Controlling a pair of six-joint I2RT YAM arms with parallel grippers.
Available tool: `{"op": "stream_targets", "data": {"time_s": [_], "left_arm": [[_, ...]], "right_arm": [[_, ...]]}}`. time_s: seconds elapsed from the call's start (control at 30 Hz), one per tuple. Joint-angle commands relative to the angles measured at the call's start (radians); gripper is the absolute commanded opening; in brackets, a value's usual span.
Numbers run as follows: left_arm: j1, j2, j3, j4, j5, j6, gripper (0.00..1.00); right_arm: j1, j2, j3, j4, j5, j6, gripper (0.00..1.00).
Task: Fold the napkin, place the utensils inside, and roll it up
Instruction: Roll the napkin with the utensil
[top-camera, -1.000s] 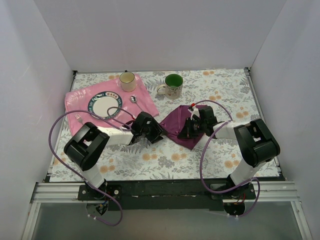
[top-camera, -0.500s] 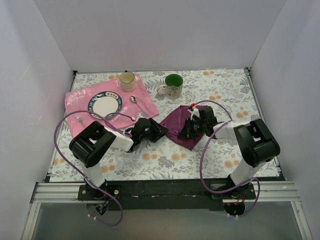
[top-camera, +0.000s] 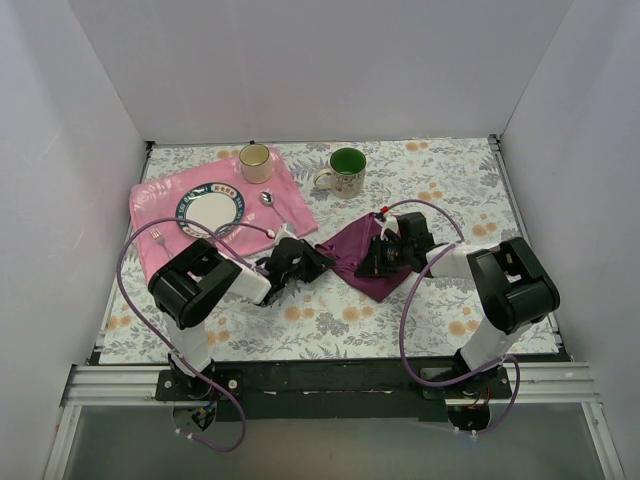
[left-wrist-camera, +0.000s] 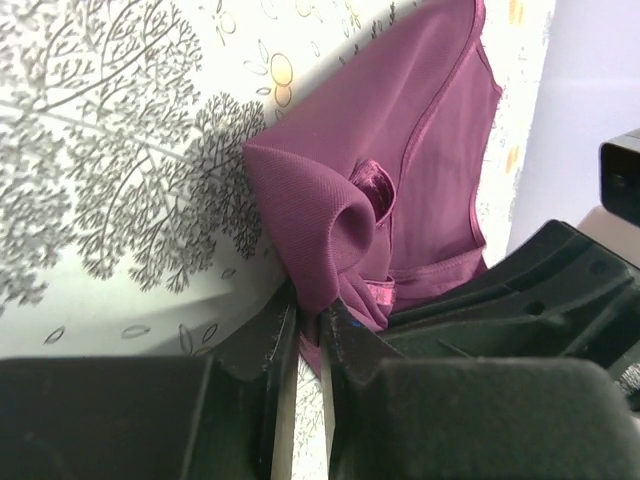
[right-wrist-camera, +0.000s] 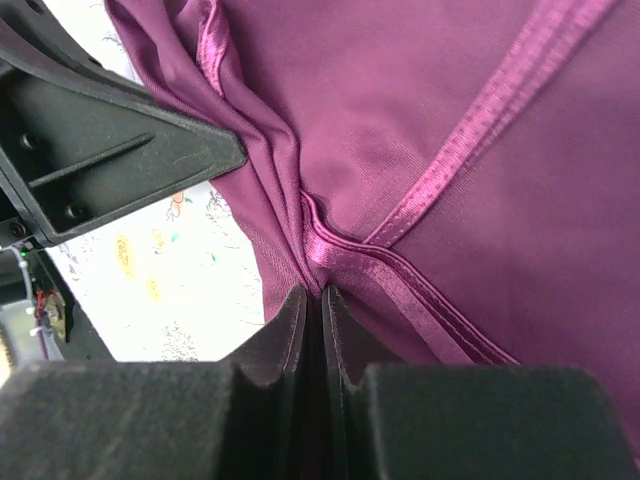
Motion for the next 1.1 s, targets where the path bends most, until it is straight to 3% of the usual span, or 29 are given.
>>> {"op": "stream_targets", "data": {"time_s": [0.0, 0.07, 0.1, 0.2, 0.33, 0.43, 0.63, 0.73, 0.83, 0.93, 1.07], "left_arm": [[-0.002, 0.003, 0.092, -0.292, -0.058, 0.100, 0.02], [-0.002, 0.017, 0.188, -0.408, -0.041, 0.103, 0.00], [-0.002, 0.041, 0.282, -0.575, -0.033, 0.100, 0.00], [-0.002, 0.075, 0.382, -0.781, -0.001, 0.079, 0.00], [-0.003, 0.086, 0.456, -0.939, 0.062, 0.057, 0.00], [-0.005, 0.077, 0.493, -0.993, 0.056, 0.065, 0.00], [-0.005, 0.063, 0.500, -1.016, 0.066, 0.057, 0.00], [-0.006, 0.054, 0.488, -1.011, 0.073, 0.045, 0.00], [-0.006, 0.043, 0.474, -1.008, 0.082, 0.036, 0.00], [-0.006, 0.028, 0.477, -1.016, 0.096, 0.026, 0.00], [-0.005, 0.029, 0.506, -1.066, 0.103, 0.010, 0.00]], "right_arm": [[0.026, 0.046, -0.042, -0.250, 0.160, -0.108, 0.01], [0.040, 0.029, -0.018, -0.296, 0.180, -0.130, 0.01], [0.067, -0.002, 0.028, -0.345, 0.235, -0.162, 0.02], [0.109, -0.045, 0.117, -0.459, 0.339, -0.211, 0.16], [0.179, -0.121, 0.208, -0.571, 0.538, -0.243, 0.49], [0.237, -0.186, 0.234, -0.580, 0.630, -0.256, 0.59], [0.368, -0.316, 0.193, -0.498, 0.743, -0.253, 0.66], [0.411, -0.361, 0.170, -0.429, 0.712, -0.279, 0.66], [0.429, -0.361, 0.125, -0.347, 0.630, -0.319, 0.60], [0.444, -0.353, 0.061, -0.272, 0.651, -0.351, 0.55], [0.478, -0.347, 0.005, -0.177, 0.712, -0.389, 0.59]]}}
